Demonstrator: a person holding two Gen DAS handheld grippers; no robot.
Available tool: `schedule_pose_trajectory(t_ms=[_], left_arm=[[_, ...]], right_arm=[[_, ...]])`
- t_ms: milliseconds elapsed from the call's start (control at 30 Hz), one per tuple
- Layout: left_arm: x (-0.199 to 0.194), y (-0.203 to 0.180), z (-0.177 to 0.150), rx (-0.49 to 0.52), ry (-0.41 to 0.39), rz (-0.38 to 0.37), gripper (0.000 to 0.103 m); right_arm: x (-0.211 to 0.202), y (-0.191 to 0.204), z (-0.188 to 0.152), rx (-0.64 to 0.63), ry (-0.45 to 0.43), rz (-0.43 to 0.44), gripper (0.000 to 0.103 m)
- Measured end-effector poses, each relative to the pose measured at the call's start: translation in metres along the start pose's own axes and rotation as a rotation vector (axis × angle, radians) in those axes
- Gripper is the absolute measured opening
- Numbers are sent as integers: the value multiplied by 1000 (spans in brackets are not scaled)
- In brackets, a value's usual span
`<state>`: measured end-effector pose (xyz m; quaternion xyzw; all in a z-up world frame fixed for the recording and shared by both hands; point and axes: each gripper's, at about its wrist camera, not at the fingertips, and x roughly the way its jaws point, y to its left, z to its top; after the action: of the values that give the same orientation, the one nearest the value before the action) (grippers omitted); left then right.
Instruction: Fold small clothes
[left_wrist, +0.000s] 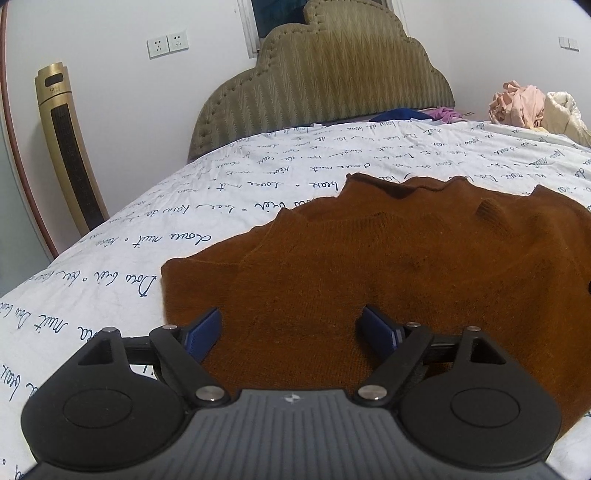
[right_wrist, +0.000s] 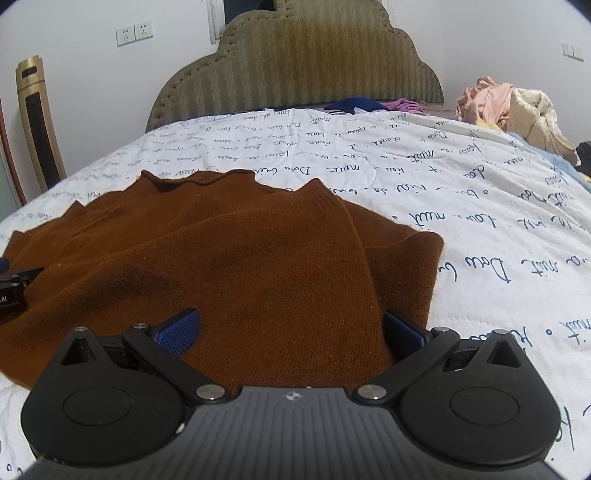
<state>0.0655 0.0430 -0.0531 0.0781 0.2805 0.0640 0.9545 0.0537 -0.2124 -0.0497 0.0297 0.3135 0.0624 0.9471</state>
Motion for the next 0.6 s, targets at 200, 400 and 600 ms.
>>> schedule_pose_trajectory(t_ms=[200, 400, 600], left_arm=[[-1, 1, -1, -11, 1, -9, 84], [-8, 6, -1, -15, 2, -26, 84], [-38, 7, -12, -3, 1, -71, 88]], right_arm=[[-2, 5, -1, -9, 2, -17, 103], [-9, 8, -6, 4, 14, -16, 103], [-14, 3, -9, 30, 9, 3, 103]])
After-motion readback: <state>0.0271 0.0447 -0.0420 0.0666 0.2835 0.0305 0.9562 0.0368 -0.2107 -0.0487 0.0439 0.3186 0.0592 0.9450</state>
